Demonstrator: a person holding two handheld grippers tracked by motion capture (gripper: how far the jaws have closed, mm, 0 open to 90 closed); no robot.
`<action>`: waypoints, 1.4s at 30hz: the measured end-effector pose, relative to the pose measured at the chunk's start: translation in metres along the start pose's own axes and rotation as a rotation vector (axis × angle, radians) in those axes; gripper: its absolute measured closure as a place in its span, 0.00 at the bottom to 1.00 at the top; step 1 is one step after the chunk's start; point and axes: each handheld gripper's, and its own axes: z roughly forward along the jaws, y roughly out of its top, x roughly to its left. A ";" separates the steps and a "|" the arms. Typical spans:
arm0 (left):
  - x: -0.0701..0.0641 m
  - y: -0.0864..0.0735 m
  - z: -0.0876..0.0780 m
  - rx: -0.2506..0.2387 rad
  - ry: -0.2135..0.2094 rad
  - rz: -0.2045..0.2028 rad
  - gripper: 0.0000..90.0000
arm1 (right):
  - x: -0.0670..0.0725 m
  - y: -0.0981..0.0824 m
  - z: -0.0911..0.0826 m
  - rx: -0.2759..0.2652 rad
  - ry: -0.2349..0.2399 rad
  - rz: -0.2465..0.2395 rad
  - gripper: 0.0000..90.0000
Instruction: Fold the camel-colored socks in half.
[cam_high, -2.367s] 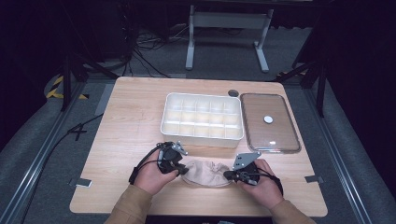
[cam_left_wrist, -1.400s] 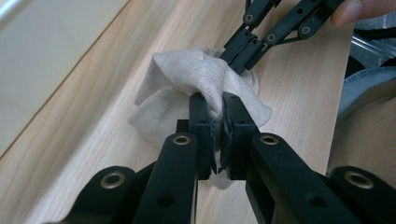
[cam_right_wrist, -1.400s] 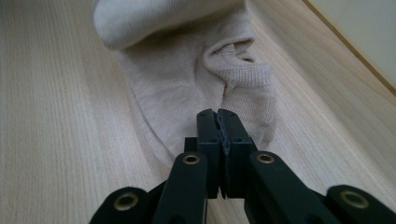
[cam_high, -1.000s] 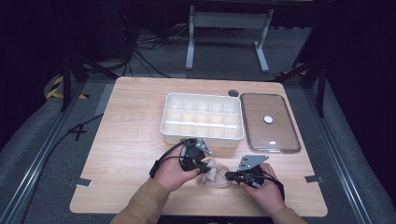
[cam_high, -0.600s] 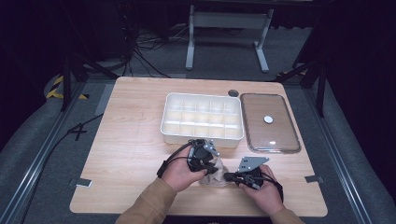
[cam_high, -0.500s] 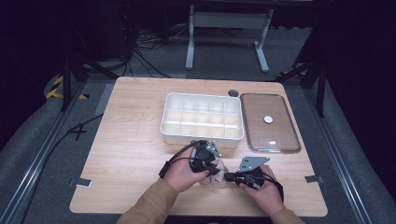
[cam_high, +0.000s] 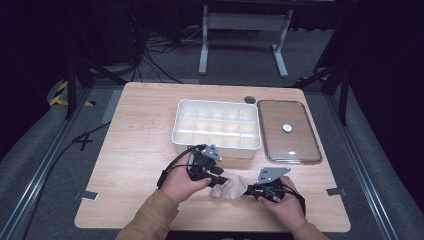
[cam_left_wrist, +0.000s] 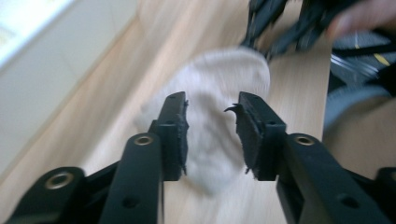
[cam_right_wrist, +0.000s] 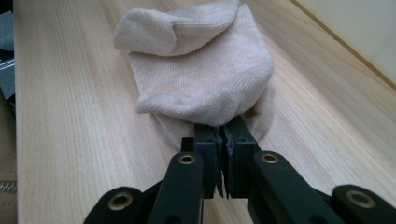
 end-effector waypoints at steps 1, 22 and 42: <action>0.000 0.000 0.000 0.000 0.000 0.000 0.74 | 0.000 0.000 0.000 0.000 0.000 0.000 0.96; -0.017 -0.002 0.020 0.091 -0.065 -0.003 0.63 | 0.005 0.008 0.001 0.011 0.001 0.001 0.99; -0.024 0.008 0.017 -0.040 -0.041 0.025 0.98 | 0.013 0.018 0.018 -0.013 0.021 -0.057 0.98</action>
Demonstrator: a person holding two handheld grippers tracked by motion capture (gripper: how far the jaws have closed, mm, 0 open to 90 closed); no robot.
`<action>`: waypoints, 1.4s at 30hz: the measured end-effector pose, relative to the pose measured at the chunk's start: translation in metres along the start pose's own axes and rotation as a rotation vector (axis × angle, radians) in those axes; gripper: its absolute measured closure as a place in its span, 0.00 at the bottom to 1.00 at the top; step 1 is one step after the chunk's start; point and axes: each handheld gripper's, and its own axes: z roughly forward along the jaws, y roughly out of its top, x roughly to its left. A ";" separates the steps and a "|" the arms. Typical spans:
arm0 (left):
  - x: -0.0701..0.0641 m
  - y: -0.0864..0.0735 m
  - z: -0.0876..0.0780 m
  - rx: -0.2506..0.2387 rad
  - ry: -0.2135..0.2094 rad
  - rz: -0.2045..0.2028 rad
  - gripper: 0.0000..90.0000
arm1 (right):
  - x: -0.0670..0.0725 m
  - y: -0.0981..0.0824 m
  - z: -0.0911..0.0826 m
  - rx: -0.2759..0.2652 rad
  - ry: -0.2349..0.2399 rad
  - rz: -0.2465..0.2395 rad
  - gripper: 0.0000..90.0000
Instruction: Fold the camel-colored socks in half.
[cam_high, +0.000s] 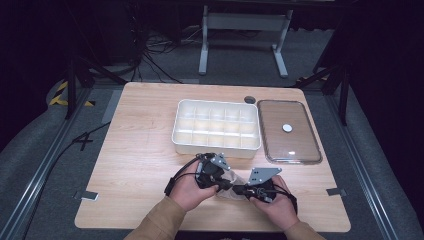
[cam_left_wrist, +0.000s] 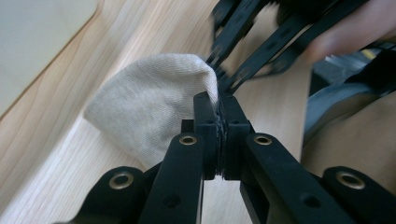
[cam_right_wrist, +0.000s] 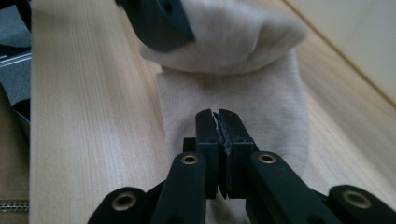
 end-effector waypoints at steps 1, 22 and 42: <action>-0.001 0.001 0.000 0.001 -0.002 0.004 0.98 | -0.001 -0.002 0.004 0.005 0.006 0.003 0.98; -0.002 0.008 0.040 0.089 -0.010 0.030 0.98 | -0.015 -0.023 -0.025 0.031 -0.040 0.104 0.99; -0.006 0.003 0.046 0.106 -0.085 0.027 0.65 | -0.012 -0.009 -0.044 -0.063 -0.056 0.100 0.99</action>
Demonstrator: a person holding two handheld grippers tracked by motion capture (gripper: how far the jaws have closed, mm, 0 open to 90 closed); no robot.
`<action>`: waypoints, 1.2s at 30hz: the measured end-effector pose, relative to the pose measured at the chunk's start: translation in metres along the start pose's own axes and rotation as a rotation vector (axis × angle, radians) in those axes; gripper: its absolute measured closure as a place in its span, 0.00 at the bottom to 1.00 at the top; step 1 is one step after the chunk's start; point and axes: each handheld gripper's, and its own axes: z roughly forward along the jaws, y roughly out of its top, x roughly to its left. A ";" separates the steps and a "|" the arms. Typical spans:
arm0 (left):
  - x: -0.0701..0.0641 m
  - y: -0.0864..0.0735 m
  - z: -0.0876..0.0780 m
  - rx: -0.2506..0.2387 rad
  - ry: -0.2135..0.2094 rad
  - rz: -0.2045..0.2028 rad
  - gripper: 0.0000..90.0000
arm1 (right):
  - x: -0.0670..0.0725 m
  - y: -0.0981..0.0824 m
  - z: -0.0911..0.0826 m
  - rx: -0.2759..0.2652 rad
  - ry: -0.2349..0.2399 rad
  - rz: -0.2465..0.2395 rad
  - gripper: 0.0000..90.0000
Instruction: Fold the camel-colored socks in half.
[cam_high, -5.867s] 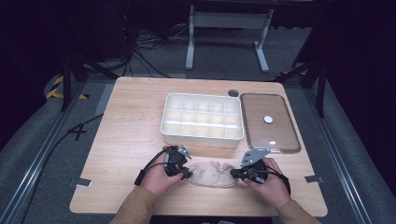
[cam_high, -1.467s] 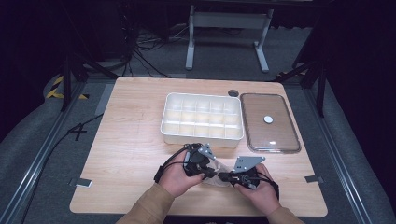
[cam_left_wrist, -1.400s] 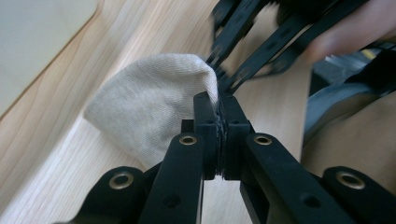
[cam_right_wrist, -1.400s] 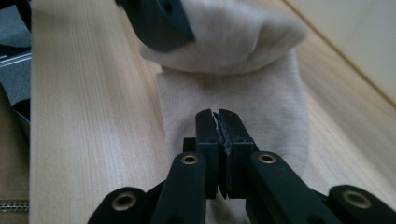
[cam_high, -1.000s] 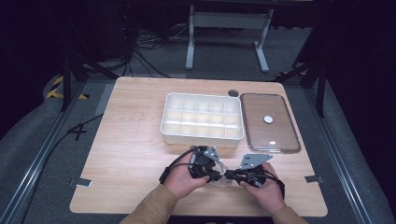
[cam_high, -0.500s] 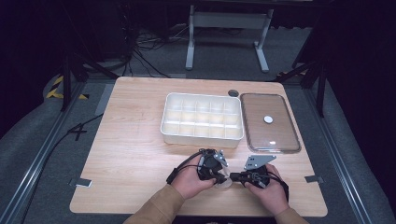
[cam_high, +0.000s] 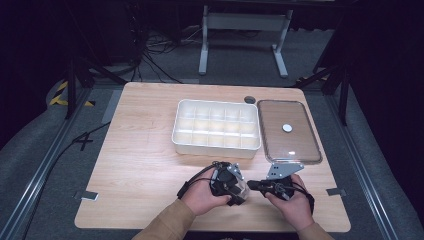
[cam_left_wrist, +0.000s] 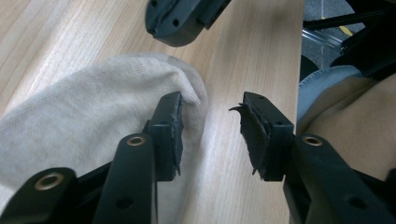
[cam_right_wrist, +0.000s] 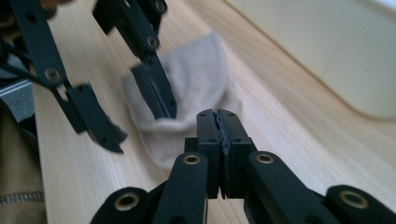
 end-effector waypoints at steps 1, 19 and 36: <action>-0.002 -0.001 0.000 0.001 0.004 -0.012 0.65 | 0.002 0.003 0.000 -0.011 0.003 -0.009 0.99; 0.008 -0.021 -0.040 -0.114 0.162 -0.053 0.65 | 0.006 0.005 0.029 0.075 0.032 -0.037 0.97; 0.019 -0.024 -0.007 0.078 0.240 -0.049 0.71 | 0.002 -0.006 0.029 0.071 0.046 -0.113 0.79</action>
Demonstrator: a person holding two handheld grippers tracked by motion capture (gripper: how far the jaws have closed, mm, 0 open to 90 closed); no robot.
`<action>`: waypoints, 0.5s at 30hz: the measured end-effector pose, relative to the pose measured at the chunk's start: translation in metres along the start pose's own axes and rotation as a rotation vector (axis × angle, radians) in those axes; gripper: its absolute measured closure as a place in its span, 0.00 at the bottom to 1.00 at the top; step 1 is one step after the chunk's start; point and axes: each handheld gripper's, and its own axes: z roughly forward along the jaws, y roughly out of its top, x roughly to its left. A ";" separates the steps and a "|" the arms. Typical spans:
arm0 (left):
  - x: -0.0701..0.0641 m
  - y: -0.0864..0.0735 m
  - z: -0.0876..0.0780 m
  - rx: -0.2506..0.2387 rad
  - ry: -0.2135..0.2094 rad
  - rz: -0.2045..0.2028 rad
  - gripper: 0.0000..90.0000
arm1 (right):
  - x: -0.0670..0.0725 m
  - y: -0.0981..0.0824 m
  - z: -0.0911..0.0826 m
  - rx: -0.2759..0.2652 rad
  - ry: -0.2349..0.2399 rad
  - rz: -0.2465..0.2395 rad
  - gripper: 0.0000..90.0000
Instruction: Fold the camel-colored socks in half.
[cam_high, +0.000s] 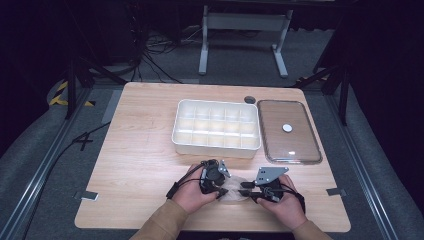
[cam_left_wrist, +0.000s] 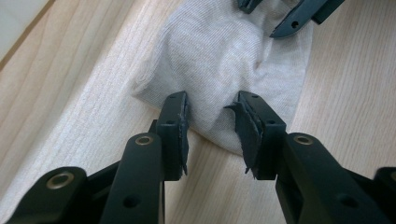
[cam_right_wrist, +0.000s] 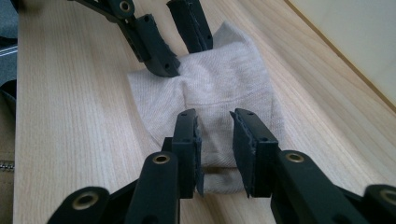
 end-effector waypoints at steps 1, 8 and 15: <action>0.001 0.000 0.000 0.005 -0.005 -0.007 0.71 | -0.001 -0.001 0.000 -0.004 0.003 0.003 0.79; 0.003 -0.001 0.002 -0.016 -0.020 -0.018 0.71 | -0.002 -0.005 -0.004 -0.001 0.026 0.010 0.73; 0.002 -0.001 0.004 -0.039 -0.015 -0.022 0.70 | 0.000 -0.005 -0.008 0.025 0.006 0.003 0.68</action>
